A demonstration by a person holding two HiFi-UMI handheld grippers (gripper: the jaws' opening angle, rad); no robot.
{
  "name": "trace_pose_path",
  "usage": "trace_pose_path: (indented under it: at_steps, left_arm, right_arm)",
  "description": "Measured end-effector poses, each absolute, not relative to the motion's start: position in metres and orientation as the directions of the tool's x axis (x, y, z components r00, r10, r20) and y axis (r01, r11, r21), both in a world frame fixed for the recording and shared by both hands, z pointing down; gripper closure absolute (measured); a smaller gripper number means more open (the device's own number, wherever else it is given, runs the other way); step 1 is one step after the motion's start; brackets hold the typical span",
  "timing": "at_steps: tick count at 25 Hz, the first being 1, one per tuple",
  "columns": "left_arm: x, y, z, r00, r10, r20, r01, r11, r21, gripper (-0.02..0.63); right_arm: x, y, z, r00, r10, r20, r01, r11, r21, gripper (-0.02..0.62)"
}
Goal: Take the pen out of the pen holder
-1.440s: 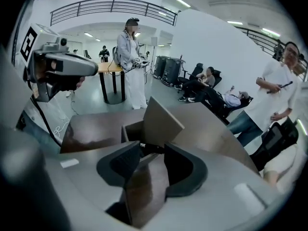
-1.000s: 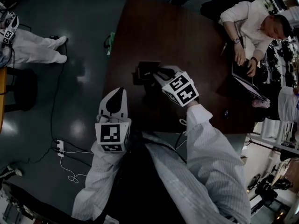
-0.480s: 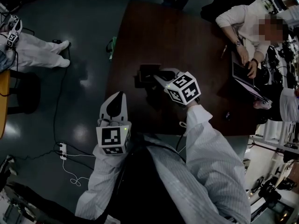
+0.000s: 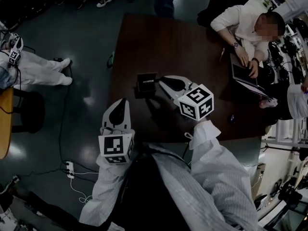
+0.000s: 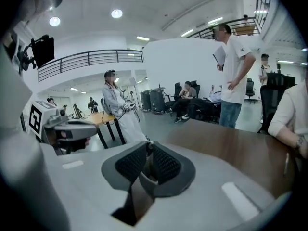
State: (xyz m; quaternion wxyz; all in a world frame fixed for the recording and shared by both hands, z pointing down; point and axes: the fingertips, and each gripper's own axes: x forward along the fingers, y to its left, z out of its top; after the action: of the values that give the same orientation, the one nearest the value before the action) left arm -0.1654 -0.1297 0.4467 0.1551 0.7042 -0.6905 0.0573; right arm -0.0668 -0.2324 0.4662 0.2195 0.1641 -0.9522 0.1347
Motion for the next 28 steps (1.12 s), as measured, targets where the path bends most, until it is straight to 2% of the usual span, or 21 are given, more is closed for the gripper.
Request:
trace_pose_path:
  at_steps: [5,12,28]
  left_arm:
    - [-0.150,-0.133,0.422,0.080,-0.968,0.240,-0.990,-0.049,0.133,0.601]
    - [-0.123,-0.149,0.390,0.167,-0.971,0.172,-0.983,-0.150,0.107,0.601]
    - [-0.083,-0.156,0.369,0.255,-0.957,0.141,-0.966,-0.246,0.075,0.601]
  right_arm:
    - [-0.039,-0.217,0.403,-0.879,-0.361,0.312,-0.428,0.885,-0.182,0.549]
    - [0.007,-0.201,0.349,-0.838,-0.525,0.150,-0.545,0.820,-0.175,0.549]
    - [0.034,-0.172,0.346,-0.811,-0.582,0.055,-0.576,0.780,-0.246,0.551]
